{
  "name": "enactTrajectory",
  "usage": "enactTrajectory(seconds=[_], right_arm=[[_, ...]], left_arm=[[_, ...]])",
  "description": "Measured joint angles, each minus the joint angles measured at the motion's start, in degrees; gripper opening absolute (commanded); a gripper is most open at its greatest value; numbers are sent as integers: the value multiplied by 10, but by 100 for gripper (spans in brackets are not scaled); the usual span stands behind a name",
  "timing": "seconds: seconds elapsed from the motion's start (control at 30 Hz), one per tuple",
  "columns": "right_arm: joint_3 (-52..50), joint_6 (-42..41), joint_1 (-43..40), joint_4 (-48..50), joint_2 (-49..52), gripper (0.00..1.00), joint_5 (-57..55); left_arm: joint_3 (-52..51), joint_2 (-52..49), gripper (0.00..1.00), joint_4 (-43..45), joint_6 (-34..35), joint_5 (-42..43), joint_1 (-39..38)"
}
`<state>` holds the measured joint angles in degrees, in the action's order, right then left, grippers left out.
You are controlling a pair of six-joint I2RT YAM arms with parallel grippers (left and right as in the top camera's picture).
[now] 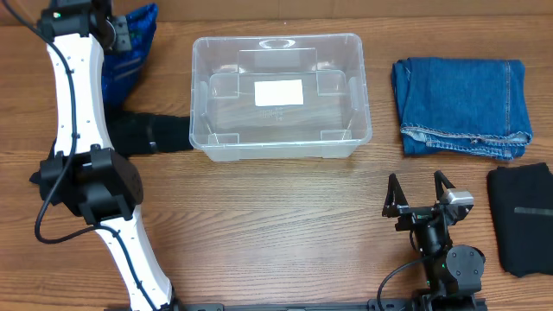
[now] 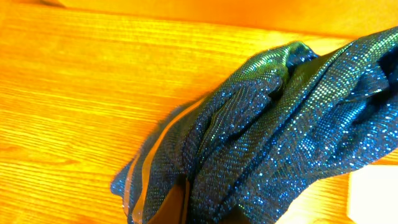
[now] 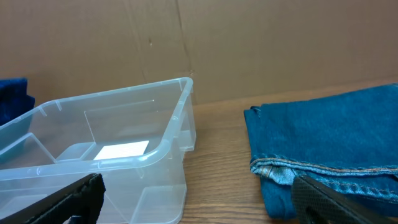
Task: Pack container
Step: 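Reach the left gripper to the blue-green sparkly shirt and grasp it, then carry the sparkly shirt into the clear bin and release it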
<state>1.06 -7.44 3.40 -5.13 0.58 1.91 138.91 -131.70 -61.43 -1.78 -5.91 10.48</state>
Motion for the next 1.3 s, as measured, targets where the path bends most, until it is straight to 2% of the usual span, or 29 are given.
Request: enactTrajectory(seconds=[0.13, 0.3, 0.43, 0.5, 0.57, 0.73, 0.93, 1.17, 1.3], right_arm=[[0, 0, 0, 0, 0, 100, 0], [0, 0, 0, 0, 0, 100, 0], [0, 0, 0, 0, 0, 100, 0], [0, 0, 0, 0, 0, 100, 0], [0, 0, 0, 0, 0, 100, 0], [0, 0, 0, 0, 0, 100, 0], [0, 0, 0, 0, 0, 100, 0], [0, 0, 0, 0, 0, 100, 0], [0, 0, 0, 0, 0, 100, 0]], left_arm=[[43, 35, 4, -33, 2, 32, 0], [49, 132, 4, -27, -3, 53, -27], [55, 190, 4, -5, -18, 36, -113], [58, 201, 4, 6, -33, -17, -199], [58, 200, 4, 8, -49, -62, -250], [58, 184, 4, 30, -118, -201, -376], [58, 87, 4, 29, -224, -332, -413], [48, 54, 4, 19, -353, -339, -412], [-32, 53, 4, 20, -455, -306, -412]])
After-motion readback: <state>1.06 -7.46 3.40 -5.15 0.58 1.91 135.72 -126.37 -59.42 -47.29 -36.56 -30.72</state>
